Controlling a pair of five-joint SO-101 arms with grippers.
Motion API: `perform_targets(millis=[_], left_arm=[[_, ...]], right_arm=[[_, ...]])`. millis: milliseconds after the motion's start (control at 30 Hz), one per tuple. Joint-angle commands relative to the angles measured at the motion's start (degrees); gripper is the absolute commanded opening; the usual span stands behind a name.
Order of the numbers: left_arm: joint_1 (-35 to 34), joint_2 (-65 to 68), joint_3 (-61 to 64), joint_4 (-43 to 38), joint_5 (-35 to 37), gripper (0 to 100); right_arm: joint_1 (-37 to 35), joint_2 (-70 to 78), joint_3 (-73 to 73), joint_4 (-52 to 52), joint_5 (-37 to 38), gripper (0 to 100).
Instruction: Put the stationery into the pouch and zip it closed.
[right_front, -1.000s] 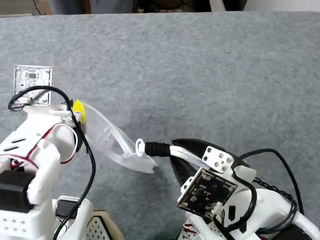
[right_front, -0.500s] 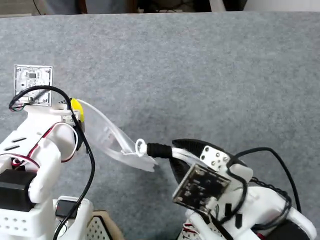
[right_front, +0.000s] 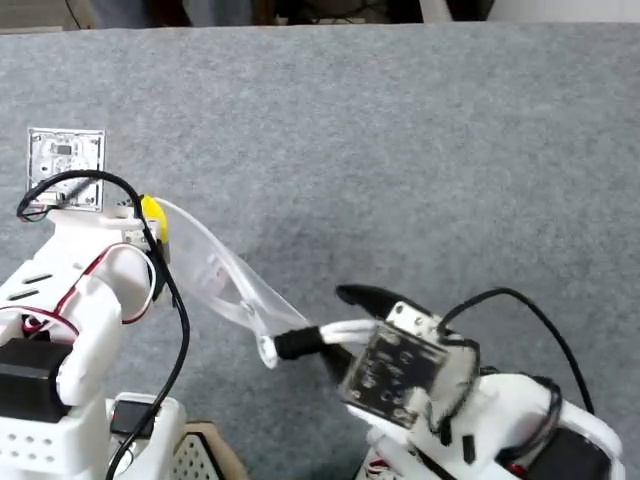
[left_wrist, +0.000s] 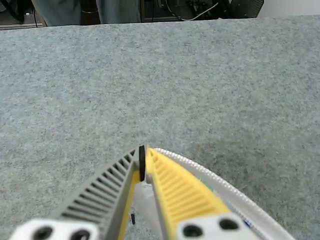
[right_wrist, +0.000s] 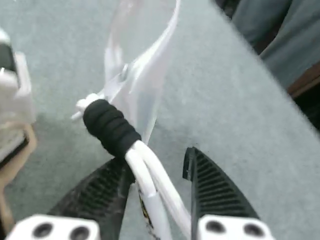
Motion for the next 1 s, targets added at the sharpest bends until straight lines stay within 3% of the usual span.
perform_targets(millis=[0,200,400,633,767,967], left_arm=[[-0.31,0.97,0.04,-0.88,0.18,3],[-0.48,0.97,0.04,-1.67,0.26,3],[-0.57,0.97,-0.04,-1.67,1.32,3],[-5.58,0.97,-2.77,-1.67,4.40,3],[-5.93,0.97,-2.33,-1.67,4.40,3],[-5.93,0.97,-2.51,-1.67,5.89,3]], right_arm=[[-2.11,0.13,0.92,2.73,-0.79,15.6],[1.67,0.04,1.01,0.88,-1.23,14.4],[7.91,0.04,1.01,-5.36,-2.11,1.2],[15.03,0.04,0.57,-6.51,-2.11,8.0],[15.21,-1.80,-3.82,-5.36,-2.02,16.2],[15.12,-2.59,-6.64,-4.40,1.32,17.0]])
